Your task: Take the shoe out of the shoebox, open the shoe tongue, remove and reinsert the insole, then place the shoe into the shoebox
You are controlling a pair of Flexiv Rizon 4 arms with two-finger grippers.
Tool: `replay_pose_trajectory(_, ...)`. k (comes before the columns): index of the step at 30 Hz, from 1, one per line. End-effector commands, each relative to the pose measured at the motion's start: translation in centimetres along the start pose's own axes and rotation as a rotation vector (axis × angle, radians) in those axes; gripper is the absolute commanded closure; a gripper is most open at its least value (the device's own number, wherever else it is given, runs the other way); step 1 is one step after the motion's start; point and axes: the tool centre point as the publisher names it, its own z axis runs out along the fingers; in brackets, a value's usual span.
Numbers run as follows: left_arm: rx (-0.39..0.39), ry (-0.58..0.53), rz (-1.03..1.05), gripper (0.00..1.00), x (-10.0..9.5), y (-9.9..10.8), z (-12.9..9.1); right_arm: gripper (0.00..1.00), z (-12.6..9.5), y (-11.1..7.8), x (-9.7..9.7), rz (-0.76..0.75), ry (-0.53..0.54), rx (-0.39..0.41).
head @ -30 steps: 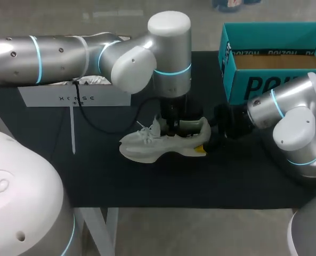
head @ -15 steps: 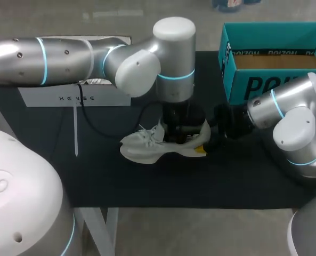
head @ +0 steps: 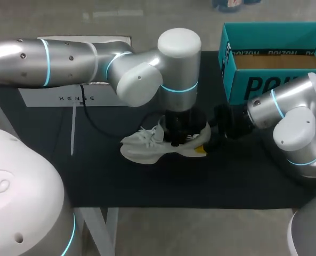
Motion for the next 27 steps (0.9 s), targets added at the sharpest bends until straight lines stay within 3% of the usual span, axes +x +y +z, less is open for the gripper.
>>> replay_pose_trajectory(1, 0.019, -0.050, -0.035, 0.75, 0.6, 0.6, 0.6, 1.00, 0.3, -0.1, -0.2, 0.003, 0.000, 0.001)
replay_pose_trajectory(4, 0.013, -0.070, -0.061, 0.87, 0.2, 0.9, 0.6, 1.00, 0.3, -0.1, -0.2, 0.003, 0.000, 0.001)
replay_pose_trajectory(8, -0.007, -0.109, -0.091, 0.89, 0.0, 1.2, 0.6, 1.00, 0.3, -0.1, -0.2, 0.003, 0.000, 0.001)
replay_pose_trajectory(13, -0.039, -0.135, -0.140, 0.63, 0.1, 1.1, 1.2, 1.00, 0.3, -0.1, -0.2, 0.003, 0.000, 0.001)
replay_pose_trajectory(16, -0.058, -0.153, -0.168, 0.61, 0.1, 1.0, 1.3, 1.00, 0.3, -0.1, -0.2, 0.003, 0.000, 0.001)
replay_pose_trajectory(17, -0.060, -0.161, -0.176, 0.63, 0.1, 1.0, 1.4, 1.00, 0.3, -0.1, -0.2, 0.003, 0.000, 0.001)
replay_pose_trajectory(19, -0.079, -0.186, -0.211, 0.94, 0.2, 0.9, 1.3, 1.00, 0.3, -0.1, -0.2, 0.003, 0.000, 0.001)
replay_pose_trajectory(20, -0.084, -0.195, -0.219, 1.00, 0.3, 0.8, 1.3, 1.00, 0.3, -0.1, -0.2, 0.003, 0.000, 0.001)
replay_pose_trajectory(27, -0.094, -0.220, -0.246, 1.00, 1.3, 0.4, 0.7, 1.00, 0.3, -0.1, -0.2, 0.003, 0.000, 0.001)
